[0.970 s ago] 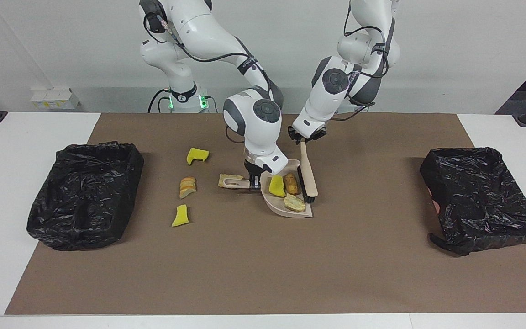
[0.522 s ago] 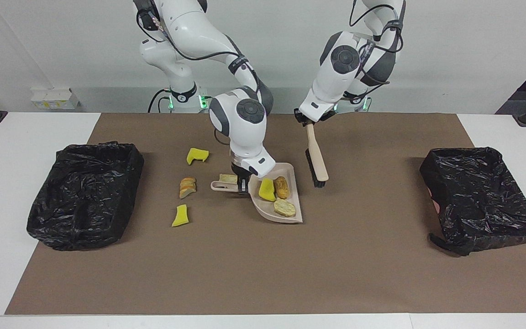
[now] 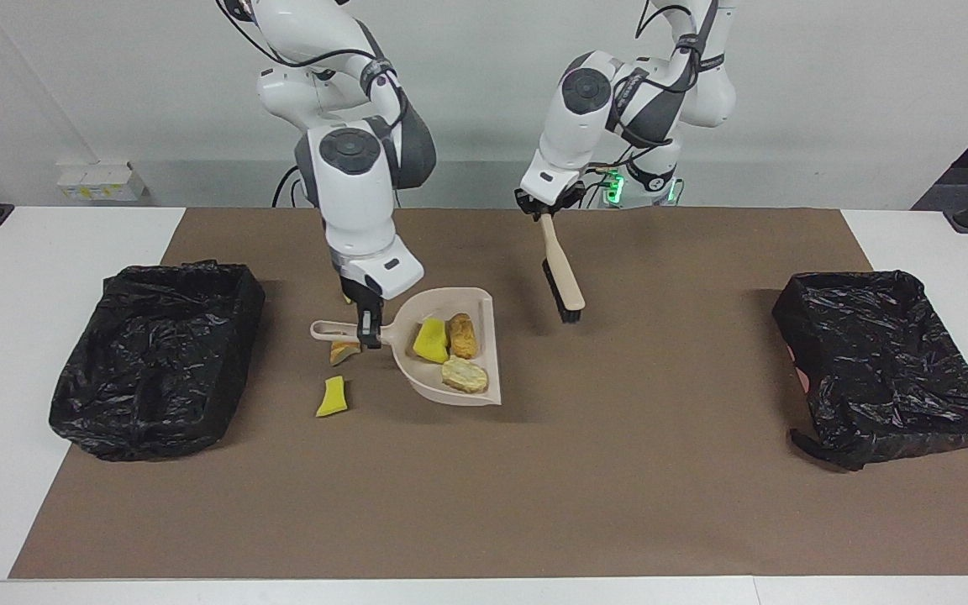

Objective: Sweep and dump trash in bin
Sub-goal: 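Carry the dustpan to the trash bag with the right gripper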

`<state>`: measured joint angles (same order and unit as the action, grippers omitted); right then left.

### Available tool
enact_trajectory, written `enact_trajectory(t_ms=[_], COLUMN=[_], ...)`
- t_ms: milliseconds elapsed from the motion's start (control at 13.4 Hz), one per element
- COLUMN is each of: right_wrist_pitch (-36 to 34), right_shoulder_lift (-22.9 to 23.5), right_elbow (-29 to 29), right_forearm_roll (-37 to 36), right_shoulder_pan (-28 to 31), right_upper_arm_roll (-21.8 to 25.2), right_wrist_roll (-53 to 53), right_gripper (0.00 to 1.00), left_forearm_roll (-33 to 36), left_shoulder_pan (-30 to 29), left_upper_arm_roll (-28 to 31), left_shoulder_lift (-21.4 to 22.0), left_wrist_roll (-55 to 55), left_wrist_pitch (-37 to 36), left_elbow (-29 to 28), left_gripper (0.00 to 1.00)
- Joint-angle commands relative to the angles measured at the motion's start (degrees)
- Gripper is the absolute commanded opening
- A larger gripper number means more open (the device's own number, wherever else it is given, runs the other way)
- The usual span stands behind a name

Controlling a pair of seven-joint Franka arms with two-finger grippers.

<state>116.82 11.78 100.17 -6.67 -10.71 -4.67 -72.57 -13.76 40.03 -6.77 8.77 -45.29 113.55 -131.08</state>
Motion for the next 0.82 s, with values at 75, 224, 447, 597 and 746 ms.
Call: enact_trajectory(t_ms=[75, 224, 447, 597, 746], right_wrist_pitch=[-0.7, -1.8, -2.9, -3.0, -2.6], right_shoulder_lift=[-4.6, -5.5, -5.7, -5.9, -6.0], right_elbow=[1.8, 1.3, 0.9, 0.9, 0.8], right_forearm_roll=[2.2, 2.3, 2.9, 3.1, 2.9], right_shoulder_pan=[8.0, 12.4, 20.2, 26.1, 31.3], right_upper_arm_roll=[-0.7, -0.7, -0.6, -0.5, -0.3], right_wrist_roll=[-5.8, -7.8, -15.2, -20.4, -27.9], right_gripper=[0.00, 0.00, 0.00, 0.00, 0.00], left_forearm_roll=[0.9, 0.9, 0.9, 0.9, 0.9], left_shoulder_pan=[7.1, 7.3, 8.6, 8.7, 10.0], left_upper_arm_roll=[0.8, 0.8, 0.8, 0.7, 0.7], left_shoulder_lift=[-1.3, -2.1, -4.0, -4.0, -4.9], left_wrist_roll=[-5.1, -5.6, -6.0, -5.9, -6.0], left_wrist_pitch=[6.5, 9.8, 11.5, 13.9, 14.3], left_elbow=[-3.3, -4.3, -5.2, -6.2, -6.7], left_gripper=[0.00, 0.00, 0.00, 0.00, 0.00])
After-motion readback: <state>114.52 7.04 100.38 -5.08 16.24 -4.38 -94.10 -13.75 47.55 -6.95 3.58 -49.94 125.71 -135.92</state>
